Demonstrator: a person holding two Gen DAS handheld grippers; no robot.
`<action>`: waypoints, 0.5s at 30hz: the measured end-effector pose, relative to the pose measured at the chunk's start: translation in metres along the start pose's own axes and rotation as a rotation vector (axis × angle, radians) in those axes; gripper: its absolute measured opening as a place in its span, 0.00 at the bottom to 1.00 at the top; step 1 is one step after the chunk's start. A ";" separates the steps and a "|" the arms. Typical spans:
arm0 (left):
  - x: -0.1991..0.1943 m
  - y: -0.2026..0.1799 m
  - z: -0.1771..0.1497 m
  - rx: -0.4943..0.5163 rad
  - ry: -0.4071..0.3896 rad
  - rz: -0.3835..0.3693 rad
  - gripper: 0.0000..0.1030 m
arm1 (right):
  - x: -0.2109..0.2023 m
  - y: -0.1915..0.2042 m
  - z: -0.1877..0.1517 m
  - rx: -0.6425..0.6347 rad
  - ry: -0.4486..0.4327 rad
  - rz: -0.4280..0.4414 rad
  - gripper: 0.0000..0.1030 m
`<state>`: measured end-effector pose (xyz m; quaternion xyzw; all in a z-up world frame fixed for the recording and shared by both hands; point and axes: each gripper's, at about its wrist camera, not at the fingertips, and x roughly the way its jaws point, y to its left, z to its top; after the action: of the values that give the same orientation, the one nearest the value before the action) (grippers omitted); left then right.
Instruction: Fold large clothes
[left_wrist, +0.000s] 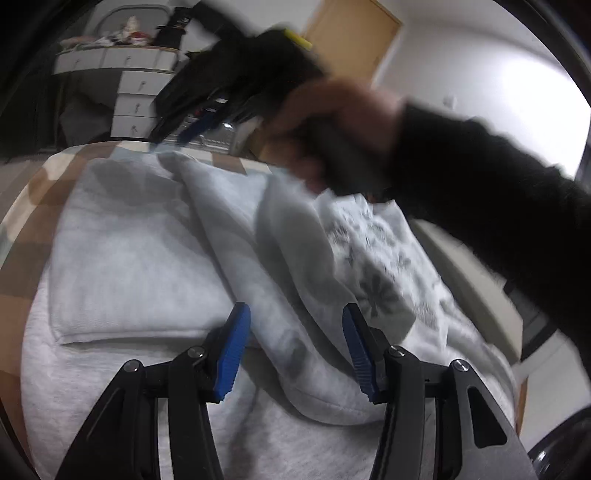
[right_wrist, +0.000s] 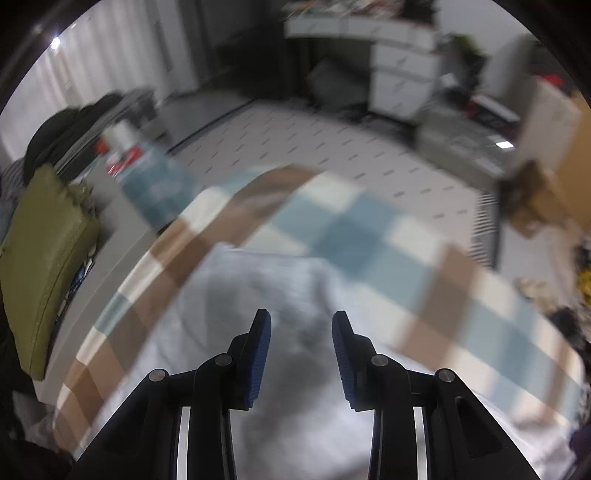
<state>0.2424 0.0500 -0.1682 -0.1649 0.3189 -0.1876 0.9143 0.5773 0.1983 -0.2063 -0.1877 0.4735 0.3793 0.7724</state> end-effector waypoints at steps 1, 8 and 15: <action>-0.003 0.003 0.002 -0.019 -0.019 0.001 0.45 | 0.018 0.009 0.003 -0.020 0.030 0.016 0.31; -0.004 0.027 0.007 -0.152 -0.030 -0.011 0.45 | 0.041 0.021 -0.016 -0.107 0.098 -0.018 0.33; -0.002 0.012 0.008 -0.084 -0.038 0.015 0.45 | -0.058 -0.015 -0.092 -0.030 0.025 0.003 0.32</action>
<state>0.2490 0.0625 -0.1664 -0.2044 0.3105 -0.1639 0.9137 0.5196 0.1056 -0.2008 -0.2031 0.4776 0.3851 0.7631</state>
